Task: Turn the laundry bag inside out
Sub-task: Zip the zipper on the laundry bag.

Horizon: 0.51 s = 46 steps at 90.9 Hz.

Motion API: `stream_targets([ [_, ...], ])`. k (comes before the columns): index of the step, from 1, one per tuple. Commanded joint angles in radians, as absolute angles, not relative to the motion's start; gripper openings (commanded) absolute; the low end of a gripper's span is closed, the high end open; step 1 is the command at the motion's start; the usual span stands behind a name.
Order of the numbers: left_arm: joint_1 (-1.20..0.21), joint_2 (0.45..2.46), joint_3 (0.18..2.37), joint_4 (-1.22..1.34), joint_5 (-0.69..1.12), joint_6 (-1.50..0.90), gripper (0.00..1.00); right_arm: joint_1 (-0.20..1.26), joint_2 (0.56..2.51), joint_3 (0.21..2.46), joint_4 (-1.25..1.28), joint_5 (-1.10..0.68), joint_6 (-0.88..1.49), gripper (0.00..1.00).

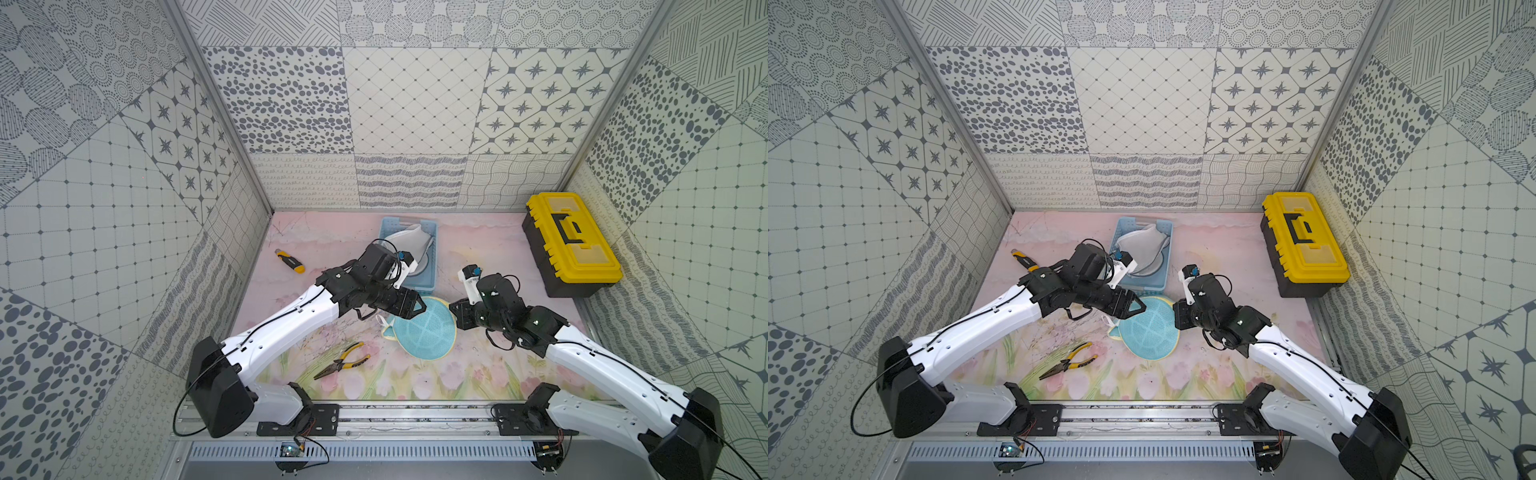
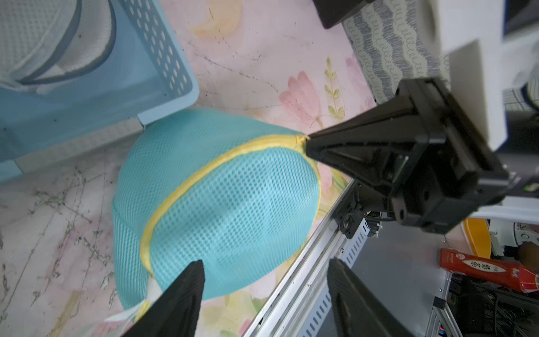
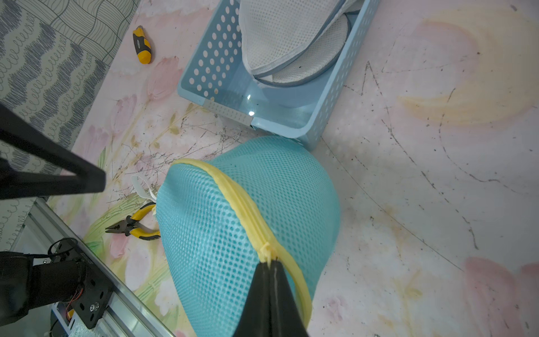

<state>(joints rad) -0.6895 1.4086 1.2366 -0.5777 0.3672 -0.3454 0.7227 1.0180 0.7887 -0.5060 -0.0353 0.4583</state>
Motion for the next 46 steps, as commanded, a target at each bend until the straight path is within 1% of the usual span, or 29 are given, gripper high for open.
stream_targets([
  [1,-0.624,1.525,1.302,-0.304,0.479,-0.387,0.74,0.727,1.013,0.782,-0.451,-0.063,0.423,0.00],
  [14,-0.618,1.672,1.401,-0.345,0.588,-0.362,0.72,0.724,1.022,0.784,-0.435,-0.078,0.401,0.00],
  [22,-0.615,1.733,1.416,-0.335,0.626,-0.359,0.72,0.716,1.035,0.786,-0.421,-0.105,0.387,0.00],
  [28,-0.615,1.778,1.425,-0.327,0.668,-0.379,0.70,0.709,1.049,0.787,-0.408,-0.114,0.385,0.00],
  [36,-0.618,1.806,1.414,-0.322,0.723,-0.408,0.66,0.696,1.059,0.795,-0.401,-0.106,0.390,0.00],
  [46,-0.628,1.779,1.362,-0.323,0.739,-0.420,0.62,0.676,1.066,0.807,-0.398,-0.101,0.390,0.00],
])
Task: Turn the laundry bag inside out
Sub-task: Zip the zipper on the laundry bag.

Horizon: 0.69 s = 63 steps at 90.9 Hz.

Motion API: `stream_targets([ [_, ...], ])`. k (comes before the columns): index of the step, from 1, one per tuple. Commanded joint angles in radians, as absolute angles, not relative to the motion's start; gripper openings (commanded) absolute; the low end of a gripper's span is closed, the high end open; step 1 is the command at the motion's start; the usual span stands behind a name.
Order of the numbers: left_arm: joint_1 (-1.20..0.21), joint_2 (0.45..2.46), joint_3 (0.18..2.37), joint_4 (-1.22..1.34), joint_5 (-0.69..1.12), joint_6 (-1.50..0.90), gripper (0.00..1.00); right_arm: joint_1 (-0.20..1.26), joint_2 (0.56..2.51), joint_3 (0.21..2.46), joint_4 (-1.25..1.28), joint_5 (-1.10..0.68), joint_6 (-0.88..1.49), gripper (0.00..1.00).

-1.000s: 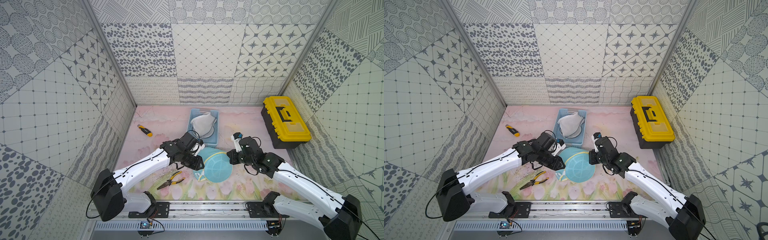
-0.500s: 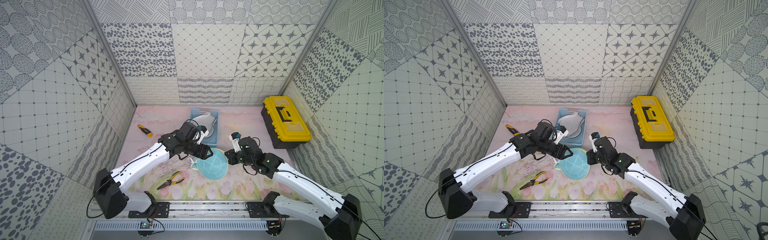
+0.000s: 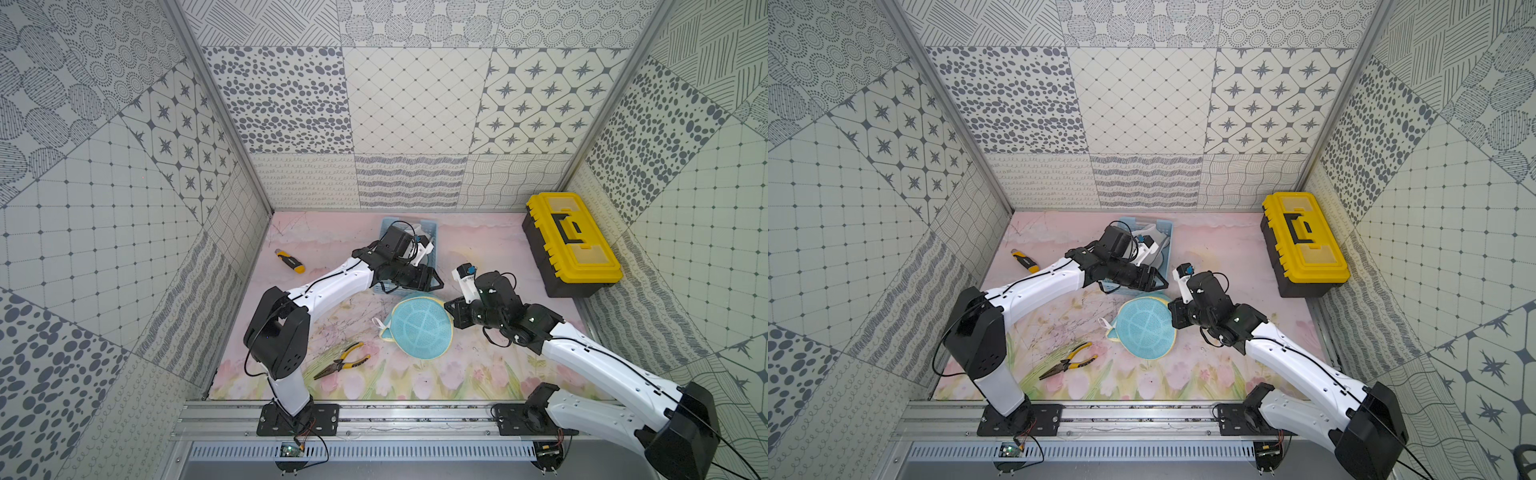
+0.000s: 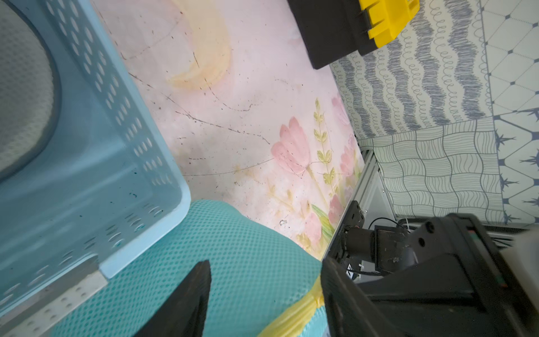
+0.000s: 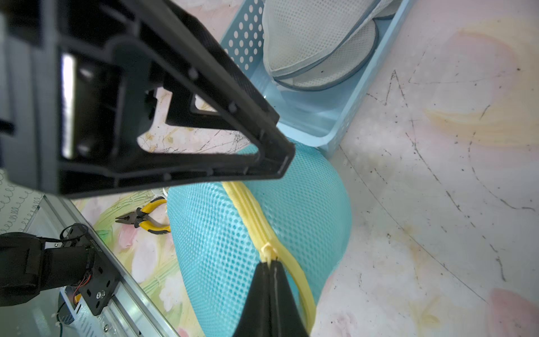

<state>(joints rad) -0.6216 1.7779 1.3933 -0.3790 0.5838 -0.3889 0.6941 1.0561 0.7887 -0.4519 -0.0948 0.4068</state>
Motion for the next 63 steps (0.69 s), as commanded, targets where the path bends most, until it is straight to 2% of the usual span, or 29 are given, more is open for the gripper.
stream_targets([
  [1,-0.628,1.774,1.356,-0.324,0.741,-0.421,0.62,0.675,1.067,0.808,-0.398,-0.100,0.391,0.00],
  [26,-0.679,1.713,1.273,-0.395,0.735,-0.390,0.40,0.663,1.091,0.825,-0.374,-0.105,0.393,0.00],
  [37,-0.680,1.679,1.249,-0.414,0.705,-0.377,0.38,0.663,1.089,0.831,-0.374,-0.107,0.396,0.00],
  [44,-0.681,1.666,1.244,-0.427,0.688,-0.369,0.34,0.663,1.088,0.833,-0.373,-0.112,0.400,0.00],
  [57,-0.686,1.668,1.249,-0.430,0.674,-0.365,0.17,0.665,1.091,0.834,-0.375,-0.120,0.412,0.00],
  [63,-0.690,1.670,1.250,-0.426,0.672,-0.369,0.12,0.666,1.092,0.832,-0.376,-0.119,0.419,0.00],
])
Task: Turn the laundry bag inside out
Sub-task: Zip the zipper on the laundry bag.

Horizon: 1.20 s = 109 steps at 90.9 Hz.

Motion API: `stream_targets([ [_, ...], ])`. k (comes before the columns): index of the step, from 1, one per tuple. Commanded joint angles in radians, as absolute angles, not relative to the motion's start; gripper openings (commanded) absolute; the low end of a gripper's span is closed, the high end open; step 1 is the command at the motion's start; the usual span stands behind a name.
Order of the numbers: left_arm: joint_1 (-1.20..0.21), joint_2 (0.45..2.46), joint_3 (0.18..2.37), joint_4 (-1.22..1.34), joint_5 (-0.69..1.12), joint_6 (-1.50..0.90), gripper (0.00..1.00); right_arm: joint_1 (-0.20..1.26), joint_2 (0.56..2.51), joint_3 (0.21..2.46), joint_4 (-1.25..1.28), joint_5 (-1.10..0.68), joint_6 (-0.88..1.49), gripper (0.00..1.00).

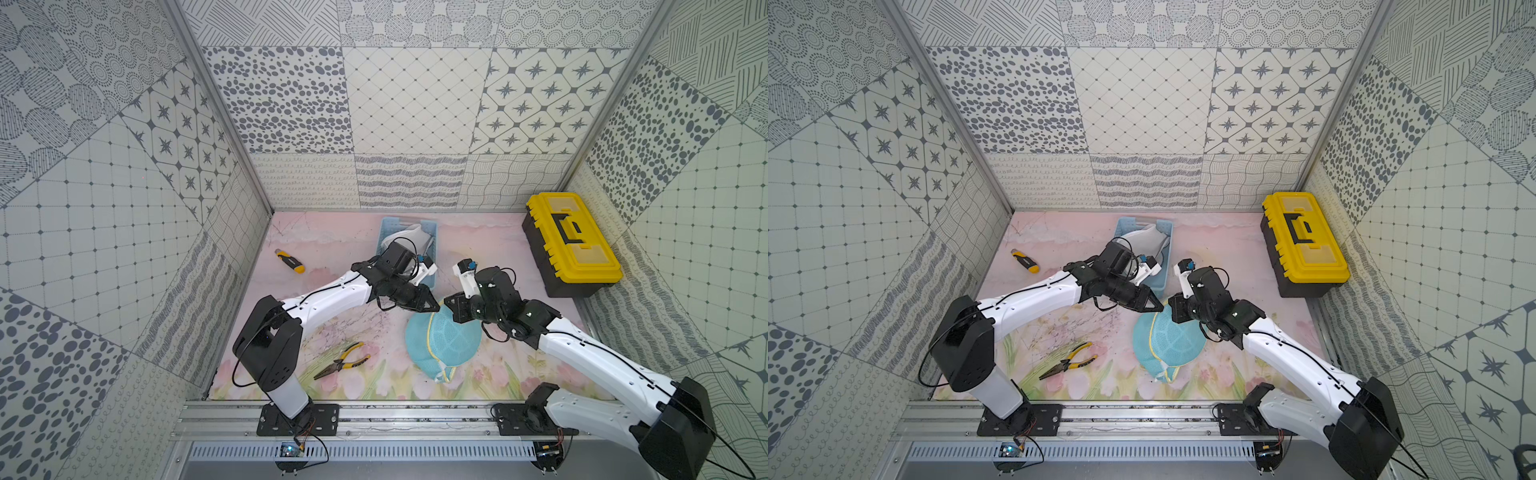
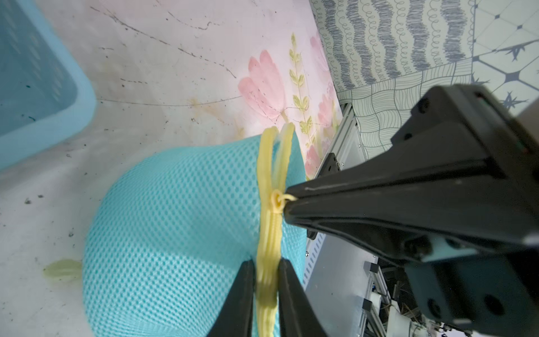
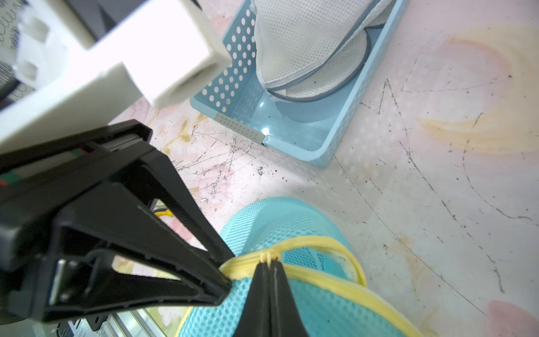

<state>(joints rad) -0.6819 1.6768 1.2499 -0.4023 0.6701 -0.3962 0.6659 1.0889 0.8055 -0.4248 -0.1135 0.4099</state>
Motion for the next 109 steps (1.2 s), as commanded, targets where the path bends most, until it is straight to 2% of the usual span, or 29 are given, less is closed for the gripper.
stream_targets([
  [1,-0.691,1.672,1.250,-0.426,0.673,-0.369,0.12,0.667,1.093,0.831,-0.376,-0.118,0.420,0.00],
  [9,-0.697,1.675,1.255,-0.428,0.676,-0.372,0.07,0.666,1.091,0.830,-0.380,-0.108,0.428,0.00],
  [13,-0.698,1.674,1.255,-0.429,0.674,-0.375,0.00,0.666,1.091,0.832,-0.382,-0.095,0.431,0.00],
  [41,-0.709,1.601,1.247,-0.544,0.547,-0.370,0.00,0.643,1.083,0.840,-0.464,0.014,0.455,0.00],
  [109,-0.704,1.393,1.166,-0.631,0.319,-0.419,0.00,0.559,1.032,0.741,-0.555,0.026,0.504,0.00],
])
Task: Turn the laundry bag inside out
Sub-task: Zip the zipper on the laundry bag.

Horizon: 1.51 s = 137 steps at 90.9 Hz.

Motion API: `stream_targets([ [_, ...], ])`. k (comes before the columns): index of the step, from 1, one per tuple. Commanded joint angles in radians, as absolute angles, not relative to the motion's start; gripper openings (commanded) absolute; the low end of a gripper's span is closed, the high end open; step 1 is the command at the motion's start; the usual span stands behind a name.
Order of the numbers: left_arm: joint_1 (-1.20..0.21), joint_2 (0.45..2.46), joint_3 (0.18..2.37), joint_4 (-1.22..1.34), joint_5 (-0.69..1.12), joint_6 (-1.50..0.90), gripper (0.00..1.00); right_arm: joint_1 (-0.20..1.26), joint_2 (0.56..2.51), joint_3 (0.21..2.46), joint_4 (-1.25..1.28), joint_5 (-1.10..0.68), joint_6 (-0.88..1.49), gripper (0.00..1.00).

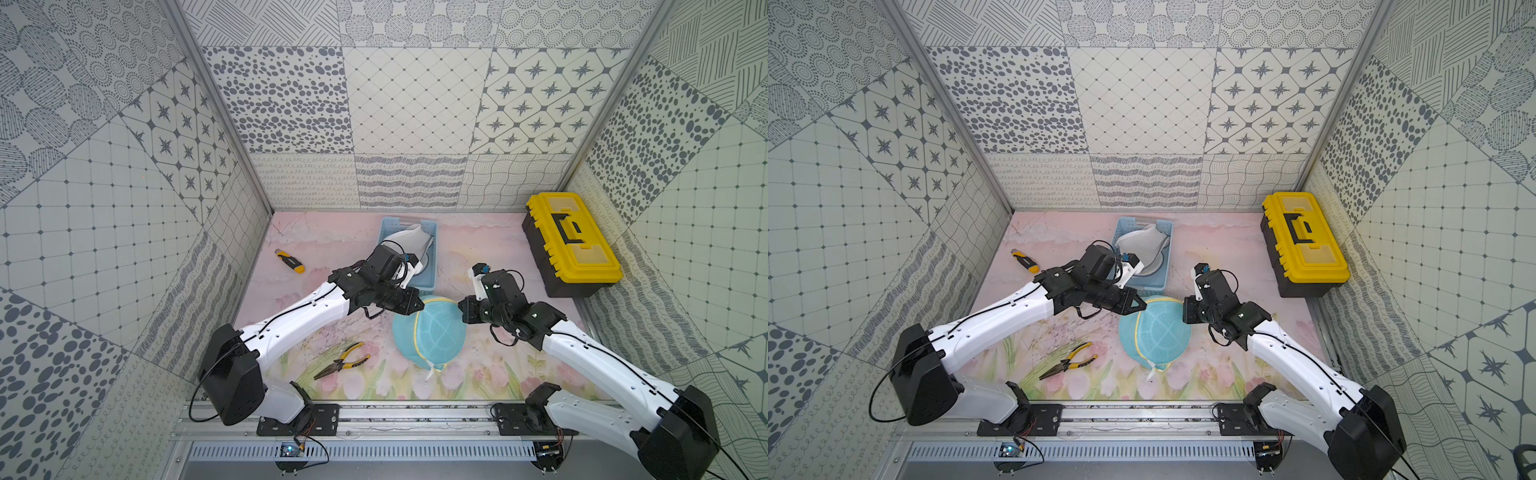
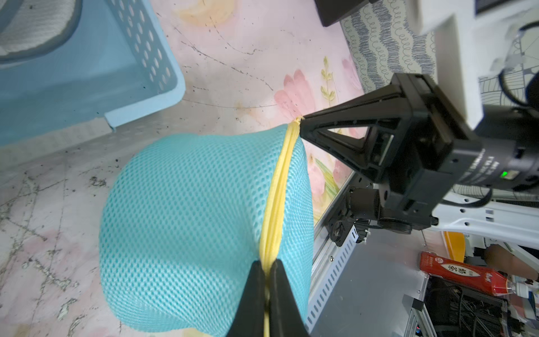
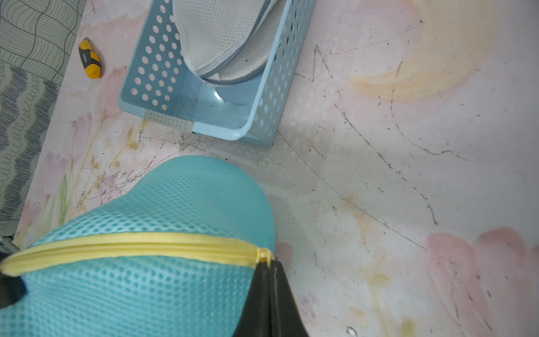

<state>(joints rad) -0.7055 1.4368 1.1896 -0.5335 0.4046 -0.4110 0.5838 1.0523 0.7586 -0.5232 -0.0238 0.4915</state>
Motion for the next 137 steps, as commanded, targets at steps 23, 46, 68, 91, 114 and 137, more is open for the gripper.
stream_targets([
  [23,-0.707,1.413,1.127,-0.849,0.436,-0.400,0.00,0.560,1.042,0.806,-0.461,-0.151,0.365,0.00],
  [46,-0.703,1.369,1.105,-0.904,0.475,-0.398,0.46,0.590,1.111,0.820,-0.424,-0.235,0.319,0.00],
  [68,-0.640,1.336,1.122,-0.493,0.477,-0.484,0.69,0.591,1.144,0.835,-0.397,-0.293,0.287,0.00],
  [91,-0.634,1.617,1.233,-0.248,0.622,-0.534,0.68,0.594,1.144,0.855,-0.398,-0.323,0.284,0.00],
  [114,-0.661,1.663,1.261,-0.310,0.651,-0.486,0.59,0.598,1.147,0.860,-0.390,-0.324,0.283,0.00],
  [137,-0.677,1.640,1.232,-0.402,0.617,-0.449,0.37,0.599,1.166,0.883,-0.384,-0.306,0.281,0.00],
])
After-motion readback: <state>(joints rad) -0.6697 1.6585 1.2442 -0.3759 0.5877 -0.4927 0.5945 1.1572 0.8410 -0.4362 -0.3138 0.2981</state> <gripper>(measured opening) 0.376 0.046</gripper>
